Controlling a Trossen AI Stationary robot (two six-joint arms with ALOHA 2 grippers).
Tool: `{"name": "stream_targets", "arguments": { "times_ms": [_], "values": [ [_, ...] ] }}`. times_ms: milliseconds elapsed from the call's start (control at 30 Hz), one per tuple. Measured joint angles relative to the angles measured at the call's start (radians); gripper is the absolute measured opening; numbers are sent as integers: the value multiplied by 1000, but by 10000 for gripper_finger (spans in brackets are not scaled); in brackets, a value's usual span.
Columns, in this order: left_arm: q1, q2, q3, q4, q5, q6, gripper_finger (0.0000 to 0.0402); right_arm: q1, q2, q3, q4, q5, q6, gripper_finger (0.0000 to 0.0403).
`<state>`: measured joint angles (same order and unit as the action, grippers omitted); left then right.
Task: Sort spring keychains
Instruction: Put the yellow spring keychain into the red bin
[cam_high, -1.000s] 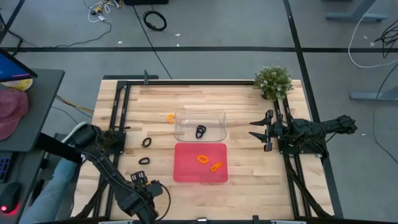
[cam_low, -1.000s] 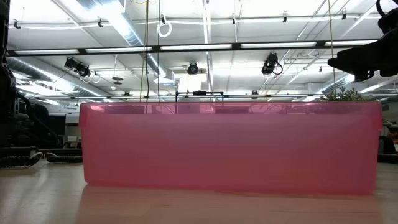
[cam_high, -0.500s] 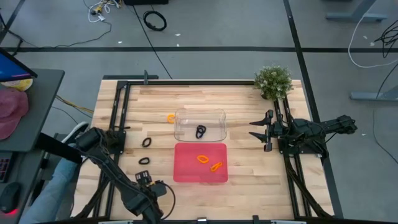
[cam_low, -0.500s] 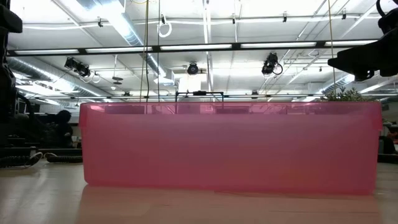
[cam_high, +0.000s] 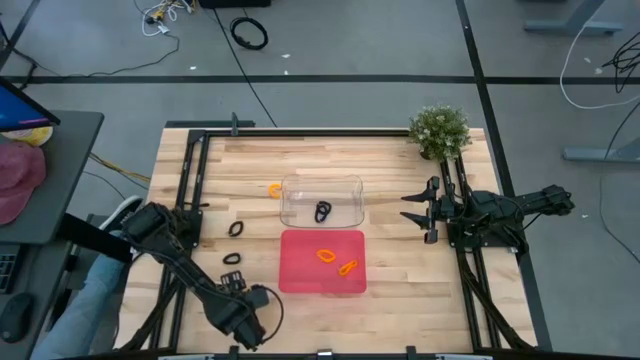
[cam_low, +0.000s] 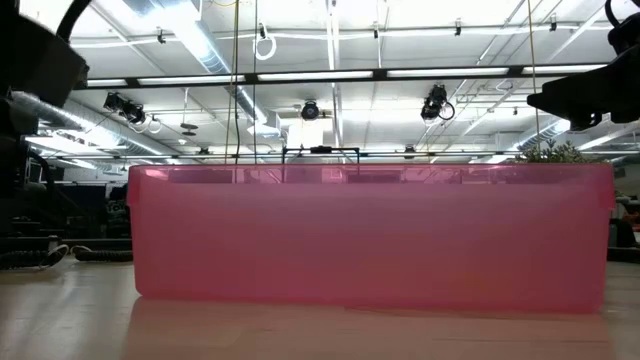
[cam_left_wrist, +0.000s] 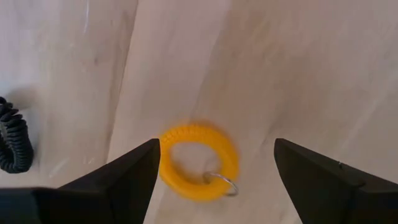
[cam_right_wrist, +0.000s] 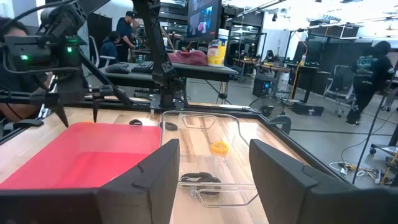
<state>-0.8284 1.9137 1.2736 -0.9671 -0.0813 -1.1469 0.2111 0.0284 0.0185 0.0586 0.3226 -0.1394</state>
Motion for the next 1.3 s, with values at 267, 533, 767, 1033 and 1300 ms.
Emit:
{"name": "stream_targets", "arguments": {
  "times_ms": [267,533,767,1033,1300],
  "values": [
    [29,-12,-133,157,7,-4,320,0,0,0,0,0,0,198],
    [59,-19,-184,204,22,-12,320,0,0,0,0,0,0,198],
    [60,-19,-180,210,7,8,320,0,0,0,0,0,0,198],
    [60,-19,-180,213,-1,3,320,0,0,0,0,0,0,198],
    [60,-19,-180,215,0,-6,320,0,0,0,0,0,0,198]
  ]
}}
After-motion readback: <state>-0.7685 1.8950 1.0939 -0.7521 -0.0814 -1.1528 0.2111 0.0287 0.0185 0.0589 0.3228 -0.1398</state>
